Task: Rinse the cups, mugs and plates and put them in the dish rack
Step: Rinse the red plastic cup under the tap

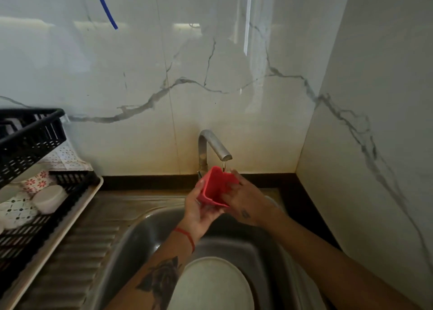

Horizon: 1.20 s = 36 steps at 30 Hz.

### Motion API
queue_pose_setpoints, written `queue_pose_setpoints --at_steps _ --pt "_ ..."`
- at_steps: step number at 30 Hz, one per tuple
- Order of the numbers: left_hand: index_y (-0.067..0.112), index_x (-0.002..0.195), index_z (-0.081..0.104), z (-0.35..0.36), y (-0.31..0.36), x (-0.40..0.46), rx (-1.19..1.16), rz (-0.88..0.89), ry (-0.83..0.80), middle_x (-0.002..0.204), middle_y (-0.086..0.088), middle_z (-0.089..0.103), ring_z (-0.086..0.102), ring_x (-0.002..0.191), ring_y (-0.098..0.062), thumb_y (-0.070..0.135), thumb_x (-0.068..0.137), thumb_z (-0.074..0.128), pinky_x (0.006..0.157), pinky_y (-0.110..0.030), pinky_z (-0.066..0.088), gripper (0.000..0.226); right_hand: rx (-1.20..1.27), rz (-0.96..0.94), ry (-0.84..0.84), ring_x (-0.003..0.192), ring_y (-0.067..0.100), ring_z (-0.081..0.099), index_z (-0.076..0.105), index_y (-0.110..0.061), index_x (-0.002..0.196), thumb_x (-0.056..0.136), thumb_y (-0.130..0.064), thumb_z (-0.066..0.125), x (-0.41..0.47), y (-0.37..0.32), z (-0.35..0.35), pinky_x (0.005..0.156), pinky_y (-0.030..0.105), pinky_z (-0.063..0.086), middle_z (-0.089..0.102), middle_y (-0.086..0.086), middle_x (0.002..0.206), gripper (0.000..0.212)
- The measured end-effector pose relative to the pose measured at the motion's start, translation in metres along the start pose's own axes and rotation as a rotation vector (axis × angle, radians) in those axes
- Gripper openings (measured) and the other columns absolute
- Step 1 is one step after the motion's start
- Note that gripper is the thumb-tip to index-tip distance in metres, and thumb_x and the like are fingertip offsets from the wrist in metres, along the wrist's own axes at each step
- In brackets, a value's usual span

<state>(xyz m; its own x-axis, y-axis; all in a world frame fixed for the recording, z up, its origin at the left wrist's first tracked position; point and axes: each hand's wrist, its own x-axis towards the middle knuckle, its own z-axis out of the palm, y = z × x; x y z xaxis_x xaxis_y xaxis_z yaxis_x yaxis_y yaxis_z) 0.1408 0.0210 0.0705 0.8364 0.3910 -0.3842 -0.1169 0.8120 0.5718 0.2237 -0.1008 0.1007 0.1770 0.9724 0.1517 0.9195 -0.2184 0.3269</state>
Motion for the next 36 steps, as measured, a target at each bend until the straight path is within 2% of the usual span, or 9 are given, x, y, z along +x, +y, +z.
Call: queue_pose_setpoints --at_steps 5,7,11,13,15,20,25,29,36 --pt "0.012 0.123 0.059 0.005 -0.008 0.007 0.063 0.085 -0.062 0.092 -0.012 0.075 0.073 0.083 -0.027 0.034 0.079 0.068 0.064 -0.034 0.058 0.050 0.429 0.389 0.046 0.138 0.024 0.033 0.052 -0.021 0.132 0.095 -0.027 0.049 0.016 -0.038 0.005 0.119 0.043 0.010 0.058 0.002 0.130 0.037" --pt "0.011 0.129 0.057 0.007 -0.005 0.008 0.100 0.092 -0.057 0.105 -0.015 0.071 0.069 0.094 -0.031 0.038 0.080 0.067 0.069 -0.035 0.057 0.057 0.493 0.421 0.167 0.138 0.024 0.034 0.048 -0.017 0.134 0.095 -0.021 0.048 0.021 -0.056 0.015 0.121 0.036 0.004 0.059 0.005 0.131 0.040" --pt "0.015 0.136 0.044 0.000 0.003 0.009 0.174 0.137 -0.044 0.114 -0.016 0.061 0.062 0.100 -0.033 0.034 0.075 0.067 0.060 -0.036 0.057 0.068 0.496 0.206 0.079 0.134 0.030 0.039 0.048 -0.009 0.137 0.096 -0.012 0.048 -0.002 -0.027 0.018 0.114 0.036 0.022 0.050 0.013 0.140 0.041" --pt "0.015 0.138 0.040 -0.003 0.000 0.007 0.174 0.120 -0.044 0.115 -0.017 0.058 0.060 0.103 -0.035 0.032 0.076 0.066 0.060 -0.039 0.058 0.069 0.221 0.044 0.006 0.126 0.024 0.047 0.053 -0.015 0.131 0.096 -0.021 0.049 -0.007 -0.004 0.016 0.113 0.035 0.027 0.057 0.005 0.132 0.036" --pt "0.016 0.137 0.040 -0.002 -0.003 0.006 0.166 0.111 -0.037 0.116 -0.017 0.058 0.060 0.104 -0.035 0.032 0.077 0.066 0.061 -0.040 0.058 0.068 0.169 0.106 -0.037 0.120 0.020 0.051 0.055 -0.017 0.128 0.094 -0.023 0.051 0.002 -0.009 0.017 0.111 0.035 0.030 0.060 0.001 0.126 0.035" --pt "0.020 0.136 0.041 -0.004 -0.001 0.007 0.203 0.119 -0.034 0.118 -0.013 0.057 0.060 0.103 -0.033 0.032 0.070 0.071 0.066 -0.041 0.059 0.074 0.593 0.232 -0.003 0.092 0.020 0.060 0.050 -0.013 0.128 0.091 -0.012 0.054 0.011 -0.039 0.020 0.087 0.032 0.050 0.063 0.006 0.109 0.037" --pt "0.021 0.126 0.050 -0.009 0.004 0.005 0.216 0.080 -0.063 0.117 -0.015 0.058 0.063 0.102 -0.036 0.042 0.073 0.069 0.066 -0.043 0.058 0.060 0.262 0.058 0.086 0.098 0.027 0.064 0.065 -0.006 0.114 0.086 -0.008 0.064 -0.005 -0.012 0.014 0.090 0.036 0.050 0.069 0.012 0.108 0.028" --pt "0.020 0.112 0.063 -0.003 -0.007 0.006 -0.033 -0.007 -0.065 0.112 -0.017 0.067 0.068 0.096 -0.037 0.062 0.073 0.063 0.073 -0.049 0.057 0.057 0.466 0.191 -0.024 0.089 0.028 0.062 0.066 -0.004 0.101 0.089 -0.008 0.056 0.006 -0.024 -0.002 0.082 0.037 0.049 0.066 0.013 0.095 0.016" --pt "0.016 0.126 0.058 0.009 -0.012 0.010 0.007 -0.016 0.010 0.115 -0.021 0.066 0.063 0.106 -0.039 0.047 0.079 0.069 0.083 -0.049 0.055 0.058 0.734 0.300 -0.426 0.068 0.012 0.052 0.059 -0.012 0.100 0.095 -0.016 0.049 0.020 -0.017 -0.016 0.071 0.024 0.046 0.054 -0.001 0.077 0.012"
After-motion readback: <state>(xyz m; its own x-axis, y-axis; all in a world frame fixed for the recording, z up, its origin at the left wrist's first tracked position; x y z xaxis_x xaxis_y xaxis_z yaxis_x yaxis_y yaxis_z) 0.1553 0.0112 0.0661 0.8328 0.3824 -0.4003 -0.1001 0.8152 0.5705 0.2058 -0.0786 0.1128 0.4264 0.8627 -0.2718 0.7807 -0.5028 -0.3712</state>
